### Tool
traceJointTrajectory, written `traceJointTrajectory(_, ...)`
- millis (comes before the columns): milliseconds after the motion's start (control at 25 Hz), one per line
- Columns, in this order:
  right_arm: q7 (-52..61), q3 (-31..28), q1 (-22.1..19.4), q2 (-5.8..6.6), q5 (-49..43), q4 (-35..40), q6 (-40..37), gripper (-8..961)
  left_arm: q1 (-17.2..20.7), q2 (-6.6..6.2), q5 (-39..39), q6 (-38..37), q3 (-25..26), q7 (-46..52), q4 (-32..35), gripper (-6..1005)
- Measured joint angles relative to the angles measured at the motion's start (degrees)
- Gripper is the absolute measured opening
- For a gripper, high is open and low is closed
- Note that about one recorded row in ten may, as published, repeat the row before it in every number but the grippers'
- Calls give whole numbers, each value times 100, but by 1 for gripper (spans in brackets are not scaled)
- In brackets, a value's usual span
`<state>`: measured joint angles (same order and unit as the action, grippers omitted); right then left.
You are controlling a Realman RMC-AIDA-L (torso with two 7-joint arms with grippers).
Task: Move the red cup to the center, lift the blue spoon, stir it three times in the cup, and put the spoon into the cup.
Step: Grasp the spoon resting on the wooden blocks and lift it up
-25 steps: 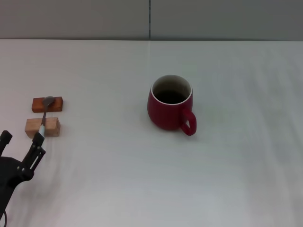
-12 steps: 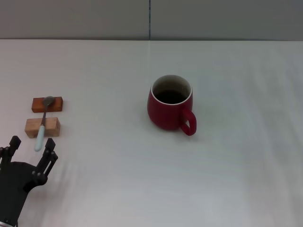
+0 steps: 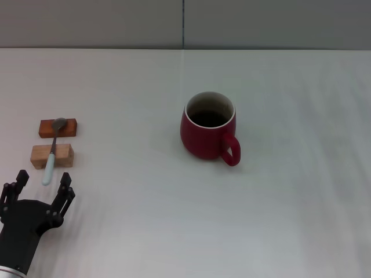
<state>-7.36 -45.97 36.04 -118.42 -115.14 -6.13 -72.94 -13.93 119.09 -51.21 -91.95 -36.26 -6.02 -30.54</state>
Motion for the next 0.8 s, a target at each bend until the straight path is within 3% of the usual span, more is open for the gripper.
traceJointTrajectory(520, -2, 0, 21, -5, 0, -12, -11, 336, -109, 1, -55, 188, 406, -617, -319, 827)
traceJointTrajectory(800, -3, 0, 16, -5, 0, -11, -10, 336, -199, -5, -55, 344, 506, -620, -326, 730)
